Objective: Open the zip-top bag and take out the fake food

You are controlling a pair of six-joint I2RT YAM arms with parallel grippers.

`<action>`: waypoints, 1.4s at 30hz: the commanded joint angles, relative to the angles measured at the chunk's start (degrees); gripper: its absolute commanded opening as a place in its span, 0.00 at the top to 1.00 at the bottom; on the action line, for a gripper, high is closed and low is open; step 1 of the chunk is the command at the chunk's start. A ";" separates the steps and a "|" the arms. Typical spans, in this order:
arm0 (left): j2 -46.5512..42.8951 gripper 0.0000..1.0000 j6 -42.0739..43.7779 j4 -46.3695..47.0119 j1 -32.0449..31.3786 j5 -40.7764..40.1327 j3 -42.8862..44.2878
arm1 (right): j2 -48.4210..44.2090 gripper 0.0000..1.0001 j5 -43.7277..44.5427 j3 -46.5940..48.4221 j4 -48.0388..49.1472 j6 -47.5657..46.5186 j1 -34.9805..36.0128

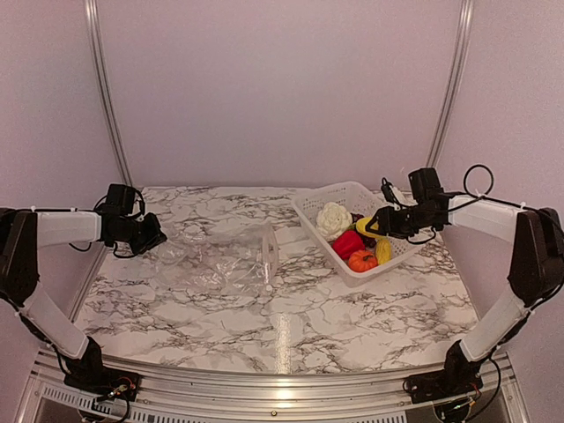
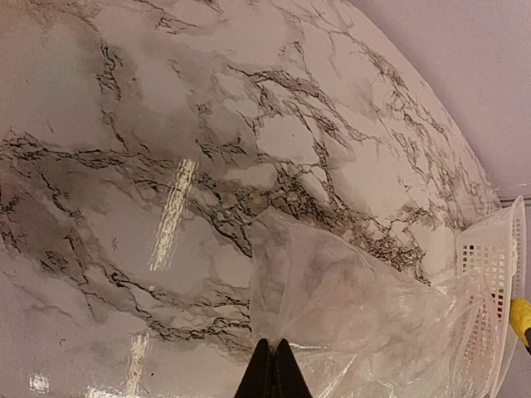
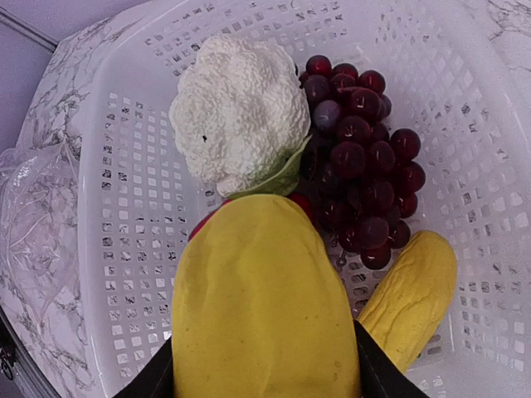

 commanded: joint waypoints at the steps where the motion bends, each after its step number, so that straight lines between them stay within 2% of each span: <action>1: 1.71 1.00 1.79 -2.83 0.58 0.60 2.06 | -1.81 0.58 1.00 -2.66 -0.03 -1.69 -0.43; 3: 2.08 1.00 2.03 -2.83 0.59 0.95 2.42 | -1.90 0.57 1.65 -4.03 0.47 -1.61 -0.52; 4: 2.26 1.00 2.12 -2.67 0.63 1.27 2.50 | -1.84 0.52 1.91 -4.74 0.88 -1.53 -0.52; 5: 2.58 1.00 2.31 -2.70 0.67 1.52 2.66 | -1.53 0.42 2.13 -5.20 1.17 -1.44 -0.54; 9: 3.93 1.00 3.50 -3.55 0.68 2.10 3.94 | -0.89 0.20 2.09 -5.06 0.90 -1.65 -0.55; 12: 4.40 1.00 4.32 -3.91 0.68 2.14 4.85 | -1.12 0.11 2.96 -3.61 -0.03 -2.22 -0.59; 21: 9.87 1.00 8.23 -6.08 0.67 3.58 12.06 | -0.85 0.03 4.20 1.84 -3.30 -4.03 -0.55; 27: 13.17 1.00 10.82 -8.47 0.61 3.69 17.42 | -0.49 0.01 -2.60 3.61 -1.96 -1.75 -3.37; 33: 16.58 0.99 14.09 -13.97 0.02 3.70 24.66 | 0.17 0.01 -4.61 6.49 -0.52 -0.82 -4.42; 35: 17.72 0.87 16.01 -17.33 -0.63 3.73 27.76 | 1.41 0.01 -6.48 8.38 -1.31 -0.88 -4.64; 37: 18.42 0.70 17.67 -20.52 -1.38 2.98 30.84 | 2.29 0.01 -8.41 10.34 -1.72 -0.74 -4.67; 41: 17.74 0.43 19.02 -25.75 -2.12 -1.15 37.71 | 3.06 0.01 -13.64 12.75 -0.27 0.00 -4.59; 42: 17.40 0.23 19.05 -26.92 -2.20 -1.62 39.63 | 3.02 0.01 -14.95 13.10 0.45 0.51 -4.57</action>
